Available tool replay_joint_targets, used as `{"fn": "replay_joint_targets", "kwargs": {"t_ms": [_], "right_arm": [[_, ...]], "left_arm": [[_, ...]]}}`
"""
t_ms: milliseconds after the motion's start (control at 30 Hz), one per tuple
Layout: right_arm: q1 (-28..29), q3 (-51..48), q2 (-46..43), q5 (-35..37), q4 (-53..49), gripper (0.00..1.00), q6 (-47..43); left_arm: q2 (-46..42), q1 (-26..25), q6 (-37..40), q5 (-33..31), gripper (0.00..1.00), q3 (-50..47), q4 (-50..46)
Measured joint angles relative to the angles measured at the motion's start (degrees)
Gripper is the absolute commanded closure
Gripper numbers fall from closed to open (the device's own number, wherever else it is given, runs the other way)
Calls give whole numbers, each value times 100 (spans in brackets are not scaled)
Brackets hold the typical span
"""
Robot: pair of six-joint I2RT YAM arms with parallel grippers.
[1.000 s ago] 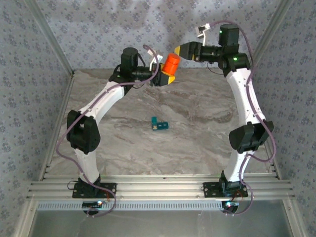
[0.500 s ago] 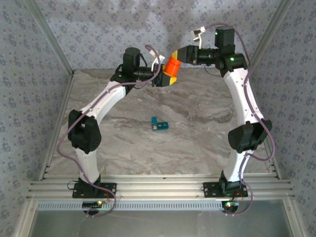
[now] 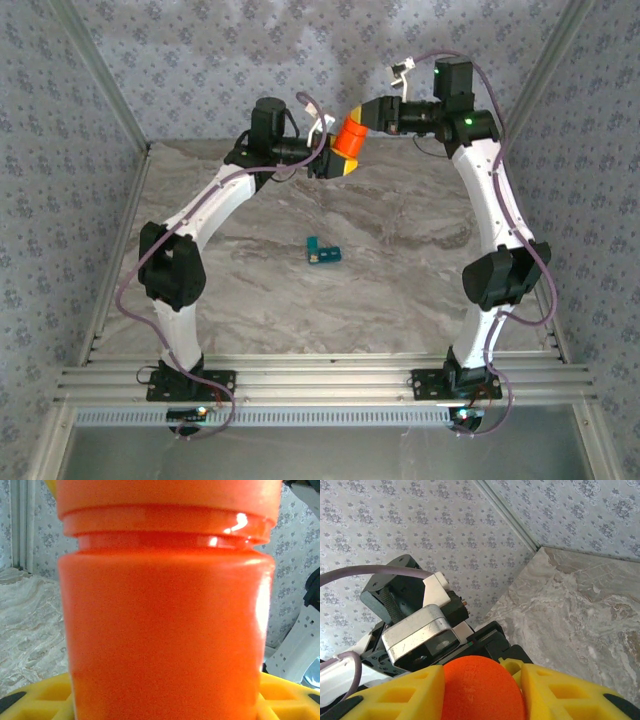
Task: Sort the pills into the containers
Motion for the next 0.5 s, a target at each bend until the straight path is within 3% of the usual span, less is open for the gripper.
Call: {"fn": "replay_joint_targets", "kwargs": {"t_ms": [367,500], "right_arm": [[-2,-726,-400,426,461,58,245],[-17,-852,-472,509,590,44,402]], "left_arm": [[4,-61,74,-175,100,0,-216],[4,-66,107,-225,100,0,-214]]}}
